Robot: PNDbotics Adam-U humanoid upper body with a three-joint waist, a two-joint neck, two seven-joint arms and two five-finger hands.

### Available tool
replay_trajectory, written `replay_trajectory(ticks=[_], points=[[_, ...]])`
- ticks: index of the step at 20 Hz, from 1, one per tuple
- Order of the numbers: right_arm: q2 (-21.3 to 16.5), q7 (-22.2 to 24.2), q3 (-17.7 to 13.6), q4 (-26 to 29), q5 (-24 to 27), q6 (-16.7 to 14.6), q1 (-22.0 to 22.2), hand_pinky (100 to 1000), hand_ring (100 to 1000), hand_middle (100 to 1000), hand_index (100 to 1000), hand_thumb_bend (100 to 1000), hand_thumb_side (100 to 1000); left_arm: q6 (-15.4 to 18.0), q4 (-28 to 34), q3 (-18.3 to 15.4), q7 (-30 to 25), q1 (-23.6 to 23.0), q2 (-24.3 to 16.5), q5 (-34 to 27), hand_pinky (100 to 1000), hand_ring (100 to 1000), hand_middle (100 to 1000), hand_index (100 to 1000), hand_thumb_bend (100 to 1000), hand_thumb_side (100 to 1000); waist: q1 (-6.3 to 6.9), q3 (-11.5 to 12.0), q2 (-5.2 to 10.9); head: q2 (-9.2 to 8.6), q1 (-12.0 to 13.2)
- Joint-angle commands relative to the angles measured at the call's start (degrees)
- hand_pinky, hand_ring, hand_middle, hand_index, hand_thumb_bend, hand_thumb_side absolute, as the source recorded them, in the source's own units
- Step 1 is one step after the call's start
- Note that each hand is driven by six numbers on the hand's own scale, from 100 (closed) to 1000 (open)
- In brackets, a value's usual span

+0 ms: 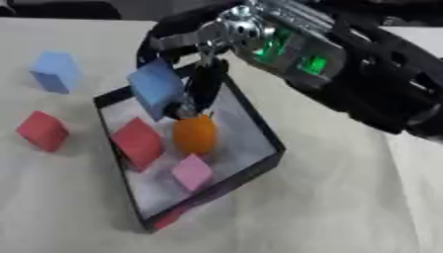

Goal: Pick up objects on the table and place them in the box.

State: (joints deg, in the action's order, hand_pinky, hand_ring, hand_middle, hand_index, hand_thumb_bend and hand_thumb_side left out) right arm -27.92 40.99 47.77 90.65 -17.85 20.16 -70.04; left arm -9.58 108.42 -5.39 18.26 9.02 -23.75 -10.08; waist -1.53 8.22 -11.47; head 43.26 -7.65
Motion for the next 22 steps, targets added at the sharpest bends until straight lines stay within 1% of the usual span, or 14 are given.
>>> replay_trajectory(ticks=[1, 4, 6, 7, 8, 10, 11, 12, 13, 14, 17, 22], points=[[-1.5, 0.6, -0.1, 2.0, 0.0, 3.4, -0.3, 783, 669, 546, 665, 106, 100, 0.0, 0.6, -0.1, 0.0, 0.3, -1.7, 0.2, 927, 836, 846, 890, 496, 785, 0.78, 0.0, 1.7, 0.07, 0.3], [-1.8, 1.1, 0.3, 2.9, 0.1, 5.4, 0.6, 789, 680, 557, 677, 111, 100, 0.0, 0.6, -0.1, -0.1, 0.3, -1.5, 0.3, 927, 836, 846, 890, 495, 787, 0.82, 0.2, 1.39, -0.08, 0.1], [-1.8, 1.5, 0.4, 2.7, -0.1, 5.8, 1.3, 795, 693, 569, 689, 118, 100, 0.0, 0.7, -0.1, 0.0, 0.2, -1.4, 0.4, 927, 836, 846, 890, 496, 787, 0.83, 0.3, 1.18, -0.26, -0.1], [-1.8, 1.7, 0.4, 2.4, -0.2, 5.7, 1.6, 799, 710, 586, 706, 144, 100, 0.0, 0.7, -0.1, 0.0, 0.2, -1.4, 0.4, 927, 836, 846, 890, 496, 787, 0.83, 0.4, 1.07, -0.34, -0.1], [-1.8, 1.8, 0.4, 2.1, -0.3, 5.4, 1.8, 801, 722, 601, 720, 160, 118, 0.0, 0.7, -0.1, 0.0, 0.2, -1.4, 0.4, 927, 836, 846, 890, 497, 787, 0.82, 0.4, 0.99, -0.41, -0.2], [-1.6, 2.1, 0.4, 1.9, -0.4, 4.7, 1.9, 813, 770, 667, 788, 256, 182, -0.1, 0.7, -0.1, 0.0, 0.2, -1.3, 0.4, 927, 836, 846, 890, 497, 787, 0.8, 0.5, 0.87, -0.53, -0.2], [-1.6, 2.4, 0.4, 2.0, -0.4, 4.1, 1.9, 824, 799, 711, 830, 311, 230, -0.1, 0.7, -0.1, 0.0, 0.2, -1.3, 0.4, 927, 836, 846, 890, 497, 787, 0.79, 0.5, 0.83, -0.56, -0.2], [-1.6, 2.8, 0.4, 2.0, -0.5, 3.4, 1.9, 846, 832, 752, 868, 384, 271, -0.1, 0.7, -0.1, 0.0, 0.2, -1.2, 0.4, 927, 836, 846, 890, 497, 787, 0.78, 0.5, 0.81, -0.58, -0.1], [-1.6, 3.5, 0.4, 2.0, -0.6, 2.6, 1.9, 854, 846, 767, 878, 398, 327, -0.1, 0.7, -0.1, 0.0, 0.3, -1.2, 0.4, 927, 837, 846, 890, 498, 787, 0.76, 0.5, 0.8, -0.59, -0.1], [-1.7, 4.0, 0.4, 2.0, -0.9, 1.8, 2.0, 870, 869, 795, 897, 435, 376, -0.1, 0.7, -0.1, 0.0, 0.3, -1.2, 0.4, 927, 837, 846, 890, 498, 787, 0.76, 0.5, 0.8, -0.6, -0.1], [-1.9, 4.9, -0.2, 1.5, -2.0, 0.1, 2.2, 883, 891, 818, 912, 463, 417, -0.1, 0.7, -0.2, 0.0, 0.2, -1.3, 0.4, 927, 837, 846, 890, 498, 786, 0.78, 0.5, 0.81, -0.51, 0.0], [-2.3, 4.6, -0.8, 0.4, -2.9, -0.9, 2.8, 890, 900, 834, 918, 474, 435, -0.1, 0.7, -0.2, 0.0, 0.1, -1.2, 0.5, 927, 837, 846, 890, 499, 786, 0.91, 0.4, 0.84, -0.52, 0.1]])
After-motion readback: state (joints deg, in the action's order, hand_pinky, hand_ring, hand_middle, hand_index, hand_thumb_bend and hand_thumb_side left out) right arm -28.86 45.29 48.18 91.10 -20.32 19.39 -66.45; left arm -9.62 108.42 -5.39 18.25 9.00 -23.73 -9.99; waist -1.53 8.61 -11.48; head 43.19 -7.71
